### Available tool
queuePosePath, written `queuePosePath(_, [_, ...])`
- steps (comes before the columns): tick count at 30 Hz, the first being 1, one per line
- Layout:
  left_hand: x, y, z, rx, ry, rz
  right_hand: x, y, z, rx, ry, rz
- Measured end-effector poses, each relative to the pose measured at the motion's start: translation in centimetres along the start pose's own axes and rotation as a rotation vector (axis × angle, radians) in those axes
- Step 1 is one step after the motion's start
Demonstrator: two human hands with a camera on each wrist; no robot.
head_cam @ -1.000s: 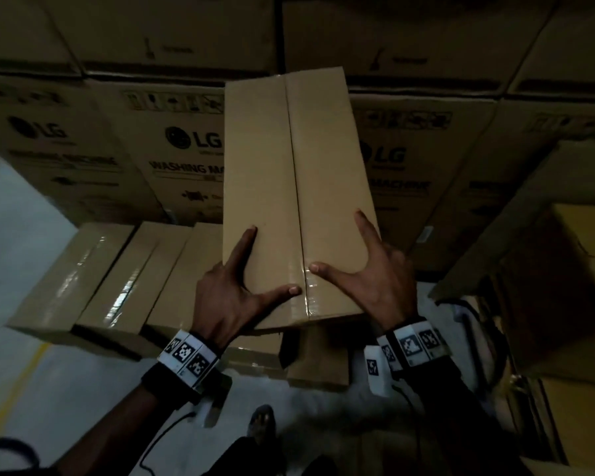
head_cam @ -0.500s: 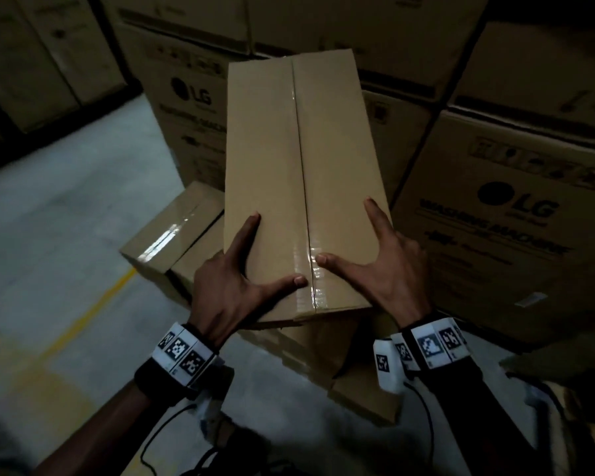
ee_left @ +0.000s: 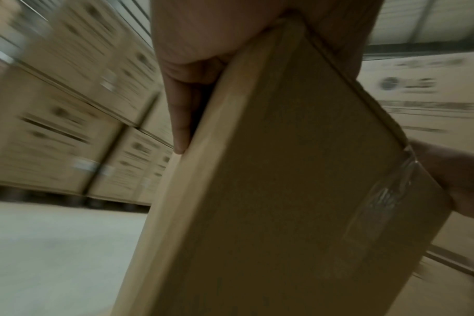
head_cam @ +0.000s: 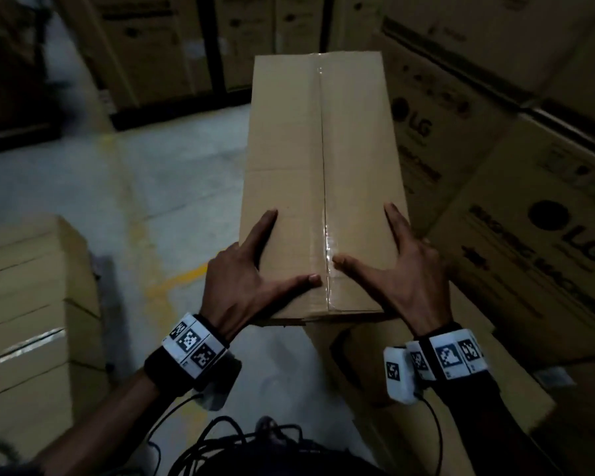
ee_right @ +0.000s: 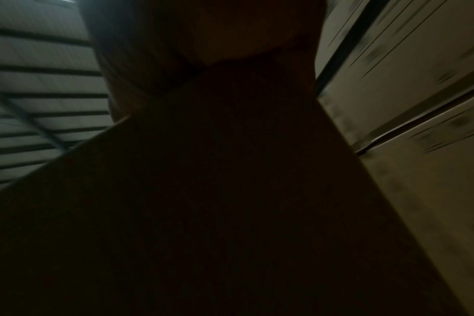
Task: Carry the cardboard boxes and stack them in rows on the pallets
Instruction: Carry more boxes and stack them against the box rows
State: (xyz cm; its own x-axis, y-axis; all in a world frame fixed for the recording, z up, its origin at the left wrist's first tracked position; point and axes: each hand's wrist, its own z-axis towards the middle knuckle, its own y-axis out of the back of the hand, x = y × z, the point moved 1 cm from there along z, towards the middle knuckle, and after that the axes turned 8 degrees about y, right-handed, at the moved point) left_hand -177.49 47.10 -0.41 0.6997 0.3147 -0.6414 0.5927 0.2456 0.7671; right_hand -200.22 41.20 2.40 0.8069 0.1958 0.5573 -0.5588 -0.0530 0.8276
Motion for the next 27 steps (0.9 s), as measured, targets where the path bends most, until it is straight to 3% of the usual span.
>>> queuePosePath(10, [10.7, 7.0, 12.6, -0.153, 0.242, 0.011, 11.9, -11.4, 16.8, 0.157, 0.268, -0.012])
queuePosePath(18, [17.9, 11.8, 29.5, -0.300, 0.429, 0.028, 21.6, -22.5, 36.0, 0.255, 0.471, 0.015])
queuePosePath(27, [23.5, 18.1, 46.3, -0.434, 0.635, 0.021, 35.5, -30.8, 56.1, 0.333, 0.729, -0.028])
